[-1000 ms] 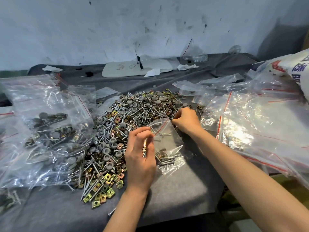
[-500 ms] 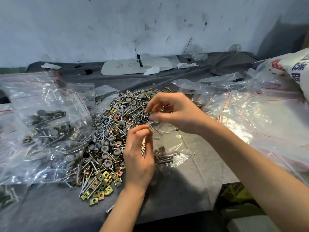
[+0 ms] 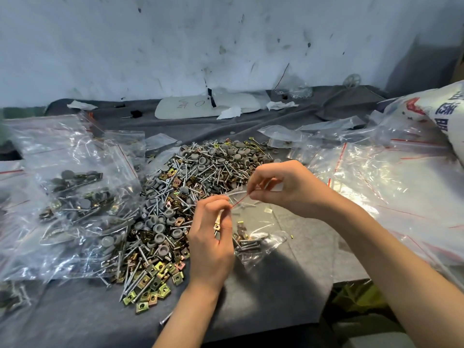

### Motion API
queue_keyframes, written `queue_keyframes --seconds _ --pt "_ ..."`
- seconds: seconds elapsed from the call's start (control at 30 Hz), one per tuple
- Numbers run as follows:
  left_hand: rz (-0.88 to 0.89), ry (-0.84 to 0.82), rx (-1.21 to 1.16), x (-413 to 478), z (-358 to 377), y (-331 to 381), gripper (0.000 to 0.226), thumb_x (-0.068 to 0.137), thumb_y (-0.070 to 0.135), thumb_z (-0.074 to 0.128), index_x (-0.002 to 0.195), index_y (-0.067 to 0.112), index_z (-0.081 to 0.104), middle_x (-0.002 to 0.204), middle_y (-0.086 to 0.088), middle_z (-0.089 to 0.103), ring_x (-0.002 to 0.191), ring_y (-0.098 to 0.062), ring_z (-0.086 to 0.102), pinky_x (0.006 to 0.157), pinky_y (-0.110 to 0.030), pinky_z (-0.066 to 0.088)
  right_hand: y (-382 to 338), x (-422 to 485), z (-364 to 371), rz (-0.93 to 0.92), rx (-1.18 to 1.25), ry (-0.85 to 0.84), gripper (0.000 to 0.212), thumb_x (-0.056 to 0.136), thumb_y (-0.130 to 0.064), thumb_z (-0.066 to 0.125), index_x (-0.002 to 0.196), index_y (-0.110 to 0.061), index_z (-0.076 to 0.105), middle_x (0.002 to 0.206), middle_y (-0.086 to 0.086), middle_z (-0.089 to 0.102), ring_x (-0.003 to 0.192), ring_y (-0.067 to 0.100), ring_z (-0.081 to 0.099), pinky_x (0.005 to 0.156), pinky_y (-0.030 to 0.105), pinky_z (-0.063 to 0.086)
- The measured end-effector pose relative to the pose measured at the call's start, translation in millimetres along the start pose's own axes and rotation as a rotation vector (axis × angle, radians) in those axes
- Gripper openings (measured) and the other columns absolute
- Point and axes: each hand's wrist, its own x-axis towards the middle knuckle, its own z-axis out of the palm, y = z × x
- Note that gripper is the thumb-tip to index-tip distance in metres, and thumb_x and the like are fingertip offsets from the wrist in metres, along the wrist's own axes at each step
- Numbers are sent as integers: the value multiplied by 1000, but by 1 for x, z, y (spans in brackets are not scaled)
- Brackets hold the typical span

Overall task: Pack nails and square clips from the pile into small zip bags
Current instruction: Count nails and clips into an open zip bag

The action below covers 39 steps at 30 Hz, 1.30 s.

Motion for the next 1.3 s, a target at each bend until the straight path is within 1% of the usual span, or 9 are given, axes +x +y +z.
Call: queue_keyframes --seconds 0.23,0.33,0.43,0.57,0.67,0.8,1.07,1.17,1.3 --pt "-9 -6 59 9 -4 17 15 90 3 60 99 14 62 90 4 62 80 -8 60 71 -30 51 4 -2 -6 -17 -40 33 15 83 -8 71 83 -22 67 77 -16 64 72 1 59 67 16 46" --pt "90 -46 63 40 -14 40 11 89 10 62 99 13 64 87 2 63 75 -6 59 65 -19 50 -9 3 -17 -158 -22 252 13 82 -1 70 86 -13 68 77 -9 64 71 3 59 67 13 46" --pt "120 -205 74 80 -28 58 11 87 12 64 97 16 64 88 1 65 77 -11 64 68 -26 56 -17 7 -28 -313 -14 454 13 84 -5 68 96 -11 66 82 -10 63 73 2 59 69 10 45" --pt "95 -276 110 100 -41 68 14 85 4 67 94 15 64 91 3 65 87 -10 66 80 -28 57 -5 11 -28 -124 255 453 23 91 -17 61 109 -31 59 82 -2 63 70 10 59 65 20 48" --pt "127 -273 170 102 -45 70 13 84 5 67 93 14 64 93 2 64 89 -13 65 85 -32 56 26 14 -14 123 51 395 19 90 -6 61 97 -23 64 84 1 66 77 15 61 68 22 47" --pt "110 -271 286 110 -53 68 13 85 8 67 91 19 62 92 5 63 87 -10 62 85 -24 53 63 9 17 327 -75 221 14 89 -8 63 98 -18 66 92 0 67 76 5 58 66 6 41" --pt "97 -161 449 118 -57 56 12 85 5 66 95 11 65 102 2 60 87 -3 54 83 0 38 84 28 55 410 -431 184 21 89 -33 65 102 -17 70 103 3 57 101 22 51 84 34 45" --pt "90 -228 454 112 -53 49 10 84 6 67 92 12 65 118 -1 60 109 -7 51 97 -15 34 84 34 60 415 -422 185 15 87 -25 68 96 -14 65 103 4 60 103 23 48 86 37 45" --pt "111 -355 405 111 -51 46 8 84 10 67 87 18 64 119 2 61 110 -7 54 99 -24 39 76 29 43 408 -160 224 12 83 -12 72 89 -13 62 87 1 64 87 20 61 75 28 47"
